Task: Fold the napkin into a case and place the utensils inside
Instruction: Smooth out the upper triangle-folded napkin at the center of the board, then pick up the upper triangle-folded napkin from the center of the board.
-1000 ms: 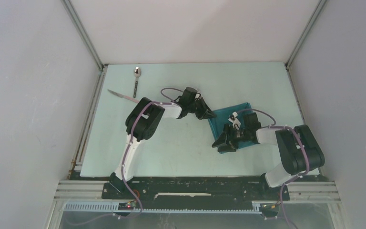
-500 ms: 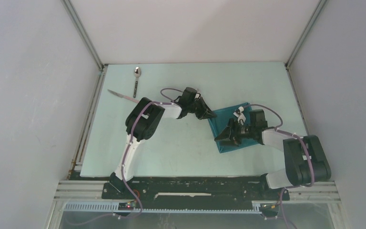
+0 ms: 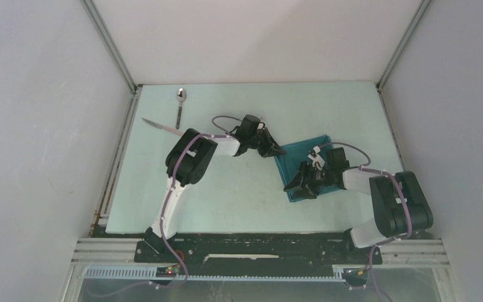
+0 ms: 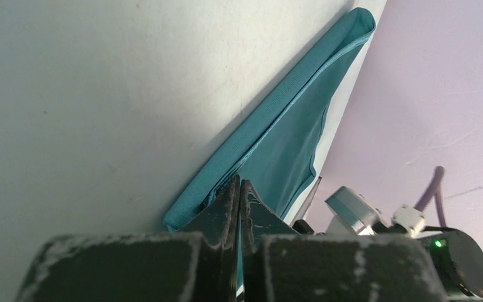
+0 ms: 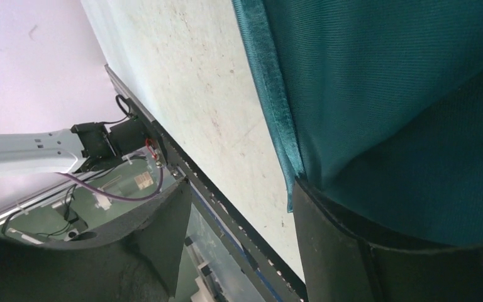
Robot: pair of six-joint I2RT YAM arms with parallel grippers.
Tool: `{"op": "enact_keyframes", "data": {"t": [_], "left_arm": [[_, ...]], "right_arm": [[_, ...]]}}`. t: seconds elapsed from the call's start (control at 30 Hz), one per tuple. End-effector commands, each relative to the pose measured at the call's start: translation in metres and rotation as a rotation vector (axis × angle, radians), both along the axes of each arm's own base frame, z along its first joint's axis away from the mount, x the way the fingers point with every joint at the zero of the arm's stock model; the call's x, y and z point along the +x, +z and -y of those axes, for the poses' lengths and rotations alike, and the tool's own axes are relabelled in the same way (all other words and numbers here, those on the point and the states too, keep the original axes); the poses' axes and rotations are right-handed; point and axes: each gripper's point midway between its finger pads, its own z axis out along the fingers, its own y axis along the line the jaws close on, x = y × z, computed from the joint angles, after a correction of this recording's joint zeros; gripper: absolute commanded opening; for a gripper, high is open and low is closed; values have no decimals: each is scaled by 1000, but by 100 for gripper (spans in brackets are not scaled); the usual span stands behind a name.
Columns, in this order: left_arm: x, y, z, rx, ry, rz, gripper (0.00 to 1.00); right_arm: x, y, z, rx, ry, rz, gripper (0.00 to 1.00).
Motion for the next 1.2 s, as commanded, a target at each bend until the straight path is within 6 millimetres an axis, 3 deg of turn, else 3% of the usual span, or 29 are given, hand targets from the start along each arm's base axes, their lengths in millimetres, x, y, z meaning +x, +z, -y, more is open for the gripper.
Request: {"op": "enact_keyframes", "data": {"t": [0.0, 0.27, 0.4, 0.6, 0.8, 0.93, 1.17], "left_arm": [[11, 21, -7, 42, -10, 75, 2], [5, 123, -8, -41, -87, 248, 23], [-4, 147, -30, -26, -75, 289, 33], [-26, 144, -78, 16, 0, 261, 44], [-49, 133, -118, 42, 45, 249, 46], [-63, 127, -127, 51, 43, 244, 46], [-74, 111, -132, 57, 49, 219, 46]], "right_arm": [[9, 18, 0, -85, 30, 107, 68], [11, 42, 10, -447, 80, 290, 69], [26, 39, 29, -740, 66, 354, 66], [39, 31, 20, -1008, 115, 412, 54], [38, 10, 3, -1040, 176, 395, 50], [36, 1, -3, -1040, 194, 389, 52], [28, -7, -8, -1059, 222, 380, 44]]}}
